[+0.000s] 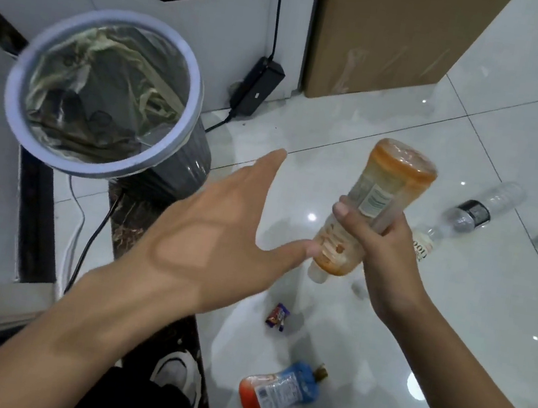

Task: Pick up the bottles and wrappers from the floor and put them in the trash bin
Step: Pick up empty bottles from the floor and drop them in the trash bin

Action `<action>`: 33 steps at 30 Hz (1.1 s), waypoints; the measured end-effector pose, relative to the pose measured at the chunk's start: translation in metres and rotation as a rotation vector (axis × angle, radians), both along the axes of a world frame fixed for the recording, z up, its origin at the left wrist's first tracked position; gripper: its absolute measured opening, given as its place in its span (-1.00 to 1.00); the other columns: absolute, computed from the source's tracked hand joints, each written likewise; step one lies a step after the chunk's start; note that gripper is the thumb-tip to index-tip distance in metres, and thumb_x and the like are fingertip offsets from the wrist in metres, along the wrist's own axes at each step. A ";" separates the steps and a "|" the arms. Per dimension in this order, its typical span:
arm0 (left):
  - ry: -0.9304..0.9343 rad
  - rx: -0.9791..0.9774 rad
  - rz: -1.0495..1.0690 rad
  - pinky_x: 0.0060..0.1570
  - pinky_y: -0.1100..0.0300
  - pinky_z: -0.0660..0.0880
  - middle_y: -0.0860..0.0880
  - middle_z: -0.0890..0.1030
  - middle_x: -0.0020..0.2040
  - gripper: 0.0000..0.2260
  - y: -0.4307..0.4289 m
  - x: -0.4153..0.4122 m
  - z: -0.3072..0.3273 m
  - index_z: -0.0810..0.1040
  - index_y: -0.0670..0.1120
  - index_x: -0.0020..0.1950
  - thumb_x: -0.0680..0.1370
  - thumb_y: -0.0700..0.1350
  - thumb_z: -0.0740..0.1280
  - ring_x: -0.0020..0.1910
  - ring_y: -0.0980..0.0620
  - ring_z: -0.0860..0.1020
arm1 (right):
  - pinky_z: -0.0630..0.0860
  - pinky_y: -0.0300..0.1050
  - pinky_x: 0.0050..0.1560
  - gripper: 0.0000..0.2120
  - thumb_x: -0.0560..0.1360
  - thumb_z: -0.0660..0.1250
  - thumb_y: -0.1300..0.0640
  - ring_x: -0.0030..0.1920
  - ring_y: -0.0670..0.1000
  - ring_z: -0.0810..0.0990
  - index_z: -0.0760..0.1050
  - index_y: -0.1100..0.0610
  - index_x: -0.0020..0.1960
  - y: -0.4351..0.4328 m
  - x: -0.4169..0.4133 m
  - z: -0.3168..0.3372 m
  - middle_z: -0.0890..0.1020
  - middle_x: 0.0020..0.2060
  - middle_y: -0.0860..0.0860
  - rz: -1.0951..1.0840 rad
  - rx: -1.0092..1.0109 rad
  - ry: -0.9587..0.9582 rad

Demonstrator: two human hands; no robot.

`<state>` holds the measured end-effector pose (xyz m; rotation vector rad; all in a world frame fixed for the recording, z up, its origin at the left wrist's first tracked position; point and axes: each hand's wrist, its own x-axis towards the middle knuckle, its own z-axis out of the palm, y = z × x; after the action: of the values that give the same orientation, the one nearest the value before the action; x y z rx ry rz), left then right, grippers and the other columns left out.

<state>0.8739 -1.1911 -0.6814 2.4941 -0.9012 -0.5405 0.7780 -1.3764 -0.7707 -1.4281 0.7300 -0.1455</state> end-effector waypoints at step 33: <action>0.127 -0.558 0.906 -0.03 0.25 0.49 0.11 0.63 0.09 -0.46 0.118 0.146 0.034 0.47 -0.01 0.29 0.39 0.04 0.57 0.08 0.12 0.61 | 0.28 0.21 0.48 -0.12 0.32 0.40 -0.45 0.52 -0.10 0.24 0.12 -0.28 0.52 0.144 0.162 0.105 0.24 0.48 -0.23 0.578 -0.588 -0.313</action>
<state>1.0195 -1.0730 -0.6474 2.0176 0.1673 -0.1016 0.9396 -1.2328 -0.6655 -2.0610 -0.0161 -0.1314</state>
